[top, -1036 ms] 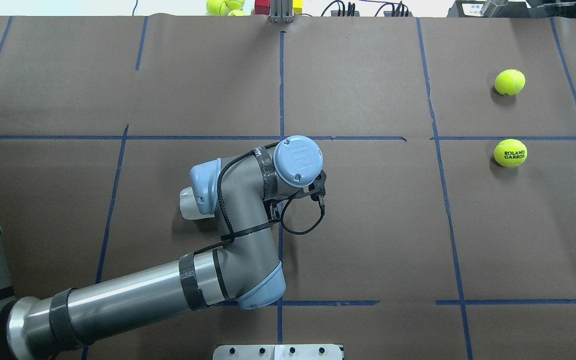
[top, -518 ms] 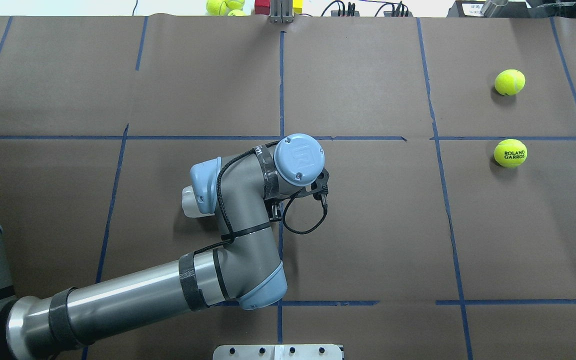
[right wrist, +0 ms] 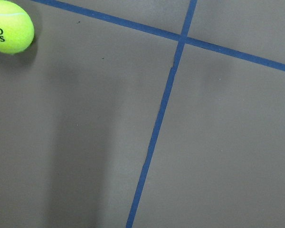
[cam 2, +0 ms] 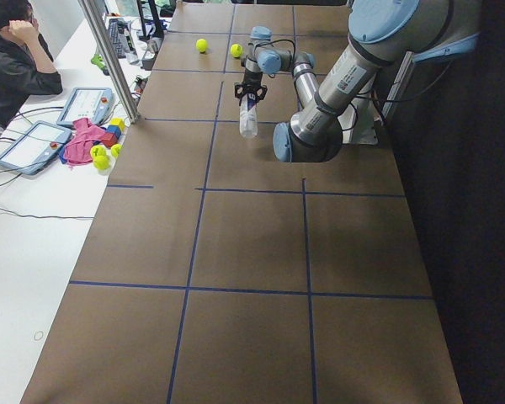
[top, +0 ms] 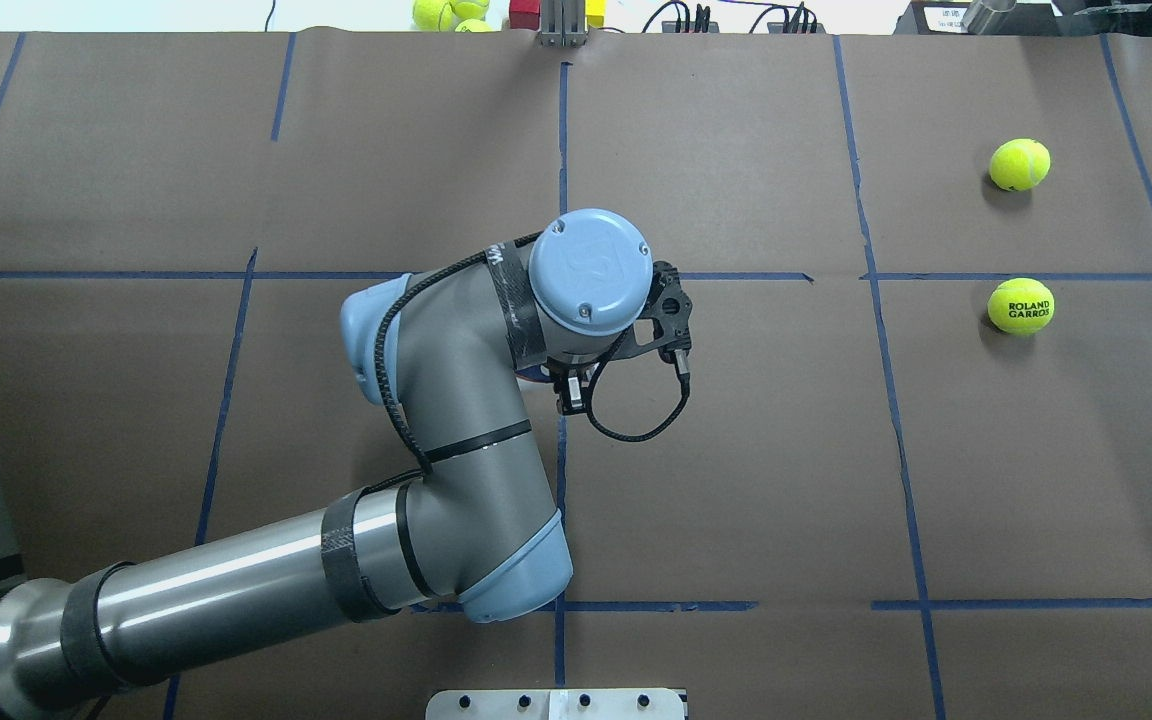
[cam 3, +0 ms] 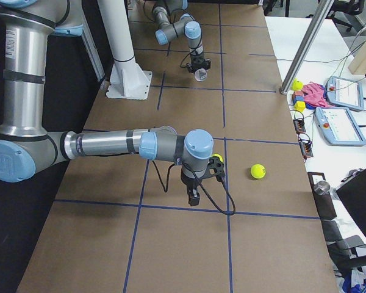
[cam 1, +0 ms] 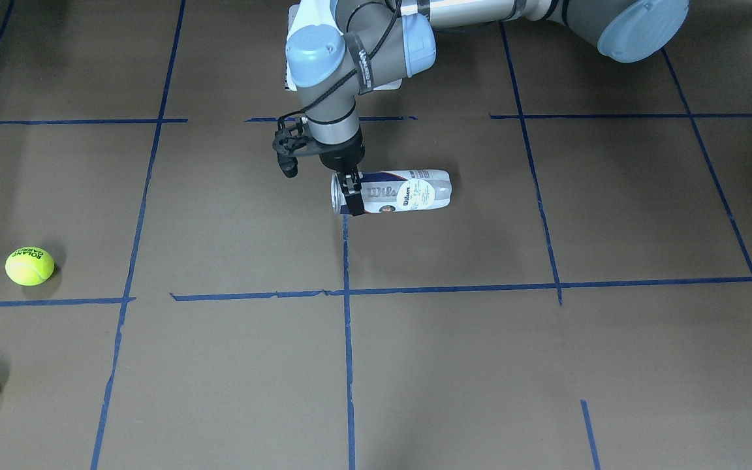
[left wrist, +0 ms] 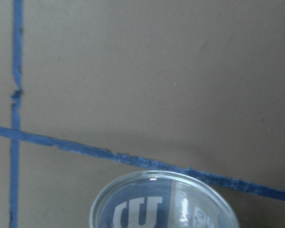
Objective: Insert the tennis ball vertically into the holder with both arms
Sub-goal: 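Lift and rotate the can upright with the left gripper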
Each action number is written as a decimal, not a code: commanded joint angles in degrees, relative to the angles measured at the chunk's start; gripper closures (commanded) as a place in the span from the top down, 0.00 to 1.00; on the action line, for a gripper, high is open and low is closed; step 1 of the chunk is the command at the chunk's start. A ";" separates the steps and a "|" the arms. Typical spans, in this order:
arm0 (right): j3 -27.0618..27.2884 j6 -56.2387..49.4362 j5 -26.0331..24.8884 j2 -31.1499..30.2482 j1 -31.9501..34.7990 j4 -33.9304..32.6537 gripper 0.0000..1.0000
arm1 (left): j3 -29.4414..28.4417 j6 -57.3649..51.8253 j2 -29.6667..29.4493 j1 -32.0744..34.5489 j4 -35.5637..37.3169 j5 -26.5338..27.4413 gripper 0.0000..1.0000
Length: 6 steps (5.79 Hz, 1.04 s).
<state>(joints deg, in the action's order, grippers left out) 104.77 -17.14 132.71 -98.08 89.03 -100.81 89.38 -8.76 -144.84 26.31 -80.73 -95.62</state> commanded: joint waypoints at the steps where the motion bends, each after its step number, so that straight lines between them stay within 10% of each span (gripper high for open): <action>1: 0.00 0.00 0.00 0.00 0.00 0.00 1.00 | 4.30 6.07 0.25 0.58 -7.80 -2.96 0.60; 6: 0.00 0.00 0.00 0.00 0.00 0.00 1.00 | 6.06 22.35 11.11 3.83 -53.09 -5.54 0.61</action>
<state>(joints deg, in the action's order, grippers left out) 104.76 -17.14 132.71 -98.09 89.03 -100.81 94.98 10.28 -137.83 29.61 -122.58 -101.21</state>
